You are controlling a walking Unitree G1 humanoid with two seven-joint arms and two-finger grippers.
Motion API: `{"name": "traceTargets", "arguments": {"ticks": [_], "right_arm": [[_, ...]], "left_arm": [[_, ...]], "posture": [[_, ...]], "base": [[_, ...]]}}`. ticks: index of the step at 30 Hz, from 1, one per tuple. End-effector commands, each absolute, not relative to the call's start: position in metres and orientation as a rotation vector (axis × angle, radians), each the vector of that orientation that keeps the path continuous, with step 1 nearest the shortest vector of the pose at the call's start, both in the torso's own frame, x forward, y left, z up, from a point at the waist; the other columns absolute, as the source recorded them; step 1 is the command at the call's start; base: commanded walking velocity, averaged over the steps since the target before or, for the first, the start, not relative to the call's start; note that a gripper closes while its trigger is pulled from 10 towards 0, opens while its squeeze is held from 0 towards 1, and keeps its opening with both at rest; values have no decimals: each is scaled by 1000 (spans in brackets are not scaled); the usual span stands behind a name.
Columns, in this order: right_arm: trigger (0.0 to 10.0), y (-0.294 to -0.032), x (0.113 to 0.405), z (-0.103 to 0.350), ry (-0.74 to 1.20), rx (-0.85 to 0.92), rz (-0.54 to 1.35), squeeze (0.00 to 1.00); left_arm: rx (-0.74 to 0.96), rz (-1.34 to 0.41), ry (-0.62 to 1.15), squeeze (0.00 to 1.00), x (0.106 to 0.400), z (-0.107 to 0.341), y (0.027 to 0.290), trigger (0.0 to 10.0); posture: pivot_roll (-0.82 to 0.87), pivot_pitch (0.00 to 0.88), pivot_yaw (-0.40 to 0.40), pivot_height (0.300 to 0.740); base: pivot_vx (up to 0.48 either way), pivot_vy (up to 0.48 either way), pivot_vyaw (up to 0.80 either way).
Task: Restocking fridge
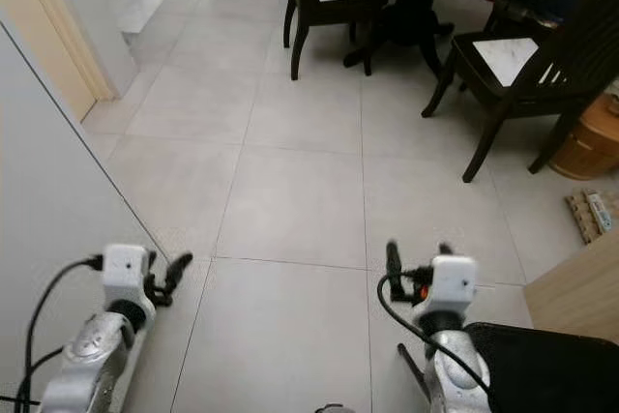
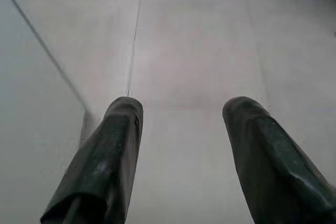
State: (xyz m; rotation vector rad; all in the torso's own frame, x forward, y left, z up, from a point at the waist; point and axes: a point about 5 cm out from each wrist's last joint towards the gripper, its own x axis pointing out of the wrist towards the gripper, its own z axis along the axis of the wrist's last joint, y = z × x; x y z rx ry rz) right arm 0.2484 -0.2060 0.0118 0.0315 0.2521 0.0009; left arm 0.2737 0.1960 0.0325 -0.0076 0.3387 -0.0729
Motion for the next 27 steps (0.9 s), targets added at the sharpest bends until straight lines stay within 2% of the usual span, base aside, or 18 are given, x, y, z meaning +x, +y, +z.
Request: {"name": "traceTargets", "arguments": {"ticks": [1,4,5,10,12,16,20,27], "right_arm": [[10000,-206,239,-9,363,20,19,0],[10000,-204,233,-23,440,23,29,0],[10000,-205,221,-41,551,68,2,0],[10000,-205,196,-65,711,148,-53,0],[10000,-201,175,-80,822,155,-71,0],[10000,-192,166,-86,849,212,-75,0],[10000,-184,166,-87,853,216,-1,0],[10000,-197,167,-85,875,159,32,0]], "left_arm": [[31,-81,430,0,268,14,197,10000],[38,-94,485,0,266,2,195,10000],[47,-80,562,0,260,-13,195,10000],[93,-56,719,0,243,-39,197,10000],[124,-33,826,0,222,-58,198,10000],[116,1,894,0,204,-70,203,10000],[118,54,925,0,193,-74,212,10000],[52,161,940,0,183,-79,219,10000]], "posture": [[-236,136,-38,740],[-228,136,-42,740],[-216,129,-45,740],[-209,120,-36,740],[-198,104,-33,740],[-200,90,-26,740],[-204,78,-23,740],[-178,56,-52,740]], "base": [[0,0,0],[0,0,0],[0,0,0],[0,0,0],[0,0,0],[0,0,0],[0,0,0],[0,0,0]]}}
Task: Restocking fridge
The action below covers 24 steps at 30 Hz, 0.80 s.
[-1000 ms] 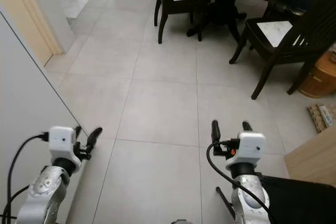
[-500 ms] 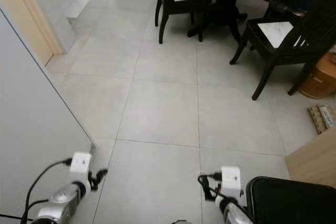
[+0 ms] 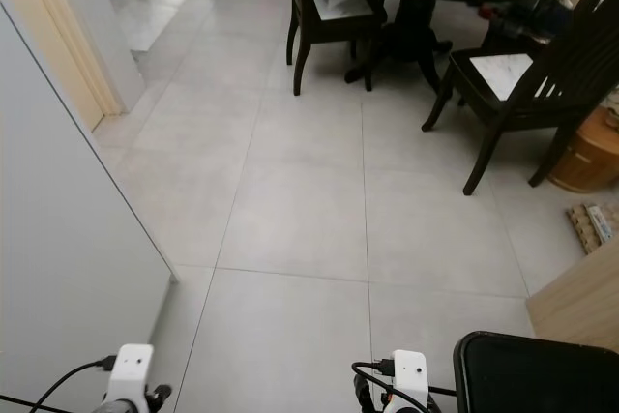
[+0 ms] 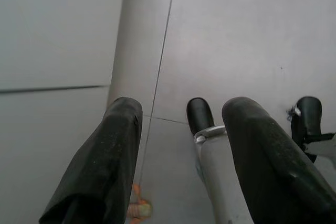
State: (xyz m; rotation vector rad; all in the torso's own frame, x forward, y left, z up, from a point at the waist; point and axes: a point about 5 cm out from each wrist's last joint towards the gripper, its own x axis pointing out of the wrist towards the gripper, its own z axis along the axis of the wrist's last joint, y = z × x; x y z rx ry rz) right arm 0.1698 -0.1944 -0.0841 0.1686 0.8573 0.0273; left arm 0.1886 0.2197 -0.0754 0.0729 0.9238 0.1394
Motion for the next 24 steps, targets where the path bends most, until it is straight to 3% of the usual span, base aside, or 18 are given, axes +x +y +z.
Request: {"name": "traceTargets", "arguments": {"ticks": [1,13,24], "right_arm": [[10000,-199,166,-85,877,154,33,0],[10000,-196,154,-91,907,142,48,0],[10000,-159,177,-87,897,176,45,0]], "left_arm": [[52,163,939,0,183,-79,219,10000],[24,172,933,0,185,-78,217,10000],[43,178,926,0,186,-75,229,10000]], "posture": [[-178,56,-52,740],[-166,32,-44,740],[-170,31,14,740]], "base": [[0,0,0],[0,0,0],[0,0,746]]}}
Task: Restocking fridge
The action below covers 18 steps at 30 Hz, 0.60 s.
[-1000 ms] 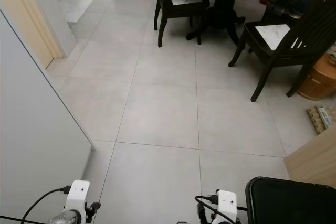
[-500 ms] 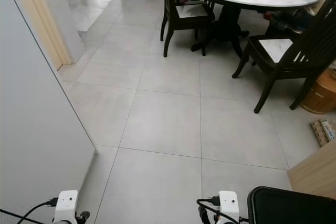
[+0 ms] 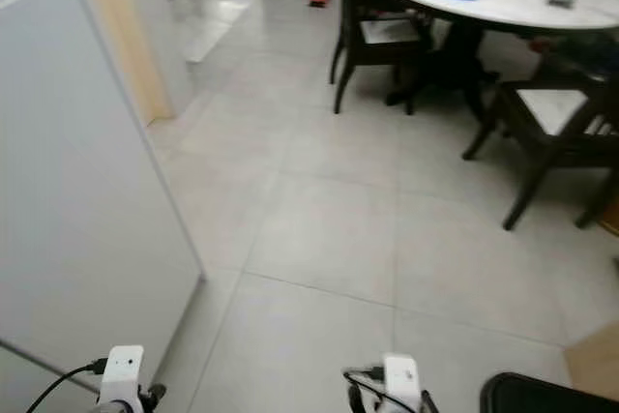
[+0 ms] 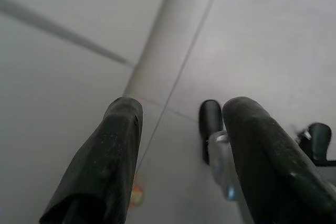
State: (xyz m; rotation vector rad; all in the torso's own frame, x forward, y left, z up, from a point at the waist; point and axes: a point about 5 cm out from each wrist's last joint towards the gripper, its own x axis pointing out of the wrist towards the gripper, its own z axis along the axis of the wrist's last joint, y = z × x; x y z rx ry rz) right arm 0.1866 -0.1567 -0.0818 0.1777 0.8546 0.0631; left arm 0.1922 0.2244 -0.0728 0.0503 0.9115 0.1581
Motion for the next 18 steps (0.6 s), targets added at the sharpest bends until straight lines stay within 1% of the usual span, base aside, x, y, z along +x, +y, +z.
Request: {"name": "traceTargets", "arguments": {"ticks": [1,8,10,14,17,18], "right_arm": [[10000,-158,177,-87,900,175,44,0],[10000,-162,170,-91,938,135,54,0],[10000,-164,169,-91,940,132,51,0],[10000,-174,164,-92,944,126,27,0],[10000,-188,156,-93,946,127,7,0],[10000,-188,156,-93,946,127,7,0]], "left_arm": [[43,179,927,0,186,-75,229,10000],[13,204,929,0,181,-78,227,10000],[10,202,934,0,179,-79,225,10000],[18,160,972,0,170,-86,214,10000],[51,102,977,0,167,-89,203,10000],[51,102,977,0,167,-89,203,10000]], "posture": [[-170,30,13,740],[-188,36,-29,740],[-188,36,-29,740],[-203,48,-37,740],[-200,50,-52,740],[-200,50,-52,740]], "base": [[0,0,800],[0,0,800],[0,0,800],[0,0,800],[0,0,800],[0,0,800]]}}
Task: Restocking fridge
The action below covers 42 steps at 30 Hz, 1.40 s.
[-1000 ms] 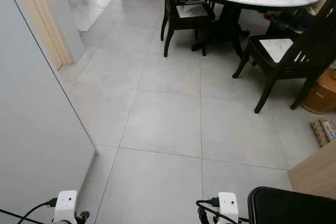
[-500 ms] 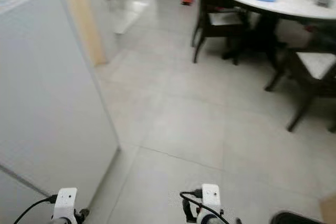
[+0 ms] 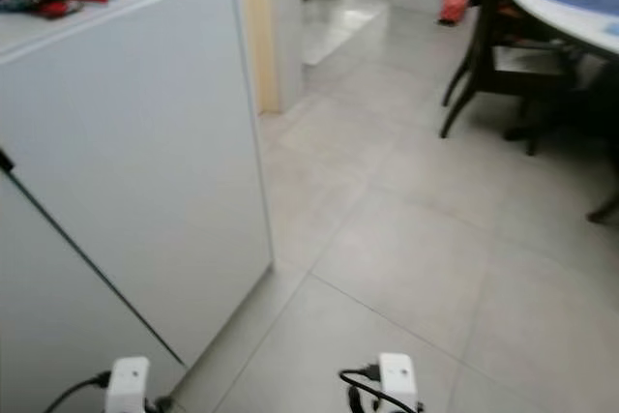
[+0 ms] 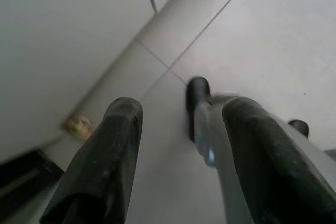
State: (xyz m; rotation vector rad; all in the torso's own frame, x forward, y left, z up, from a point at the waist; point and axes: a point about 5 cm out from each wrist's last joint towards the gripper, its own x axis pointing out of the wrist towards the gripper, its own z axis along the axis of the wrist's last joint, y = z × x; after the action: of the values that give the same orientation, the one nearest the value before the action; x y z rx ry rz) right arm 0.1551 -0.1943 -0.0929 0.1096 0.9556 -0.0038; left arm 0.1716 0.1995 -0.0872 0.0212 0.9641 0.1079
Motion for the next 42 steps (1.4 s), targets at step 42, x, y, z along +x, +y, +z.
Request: {"name": "traceTargets", "arguments": {"ticks": [42], "right_arm": [[10000,-196,144,-96,956,141,4,0]], "left_arm": [[126,108,962,0,163,-87,217,10000]], "posture": [[-201,112,-14,740]], "base": [[0,0,800]]}}
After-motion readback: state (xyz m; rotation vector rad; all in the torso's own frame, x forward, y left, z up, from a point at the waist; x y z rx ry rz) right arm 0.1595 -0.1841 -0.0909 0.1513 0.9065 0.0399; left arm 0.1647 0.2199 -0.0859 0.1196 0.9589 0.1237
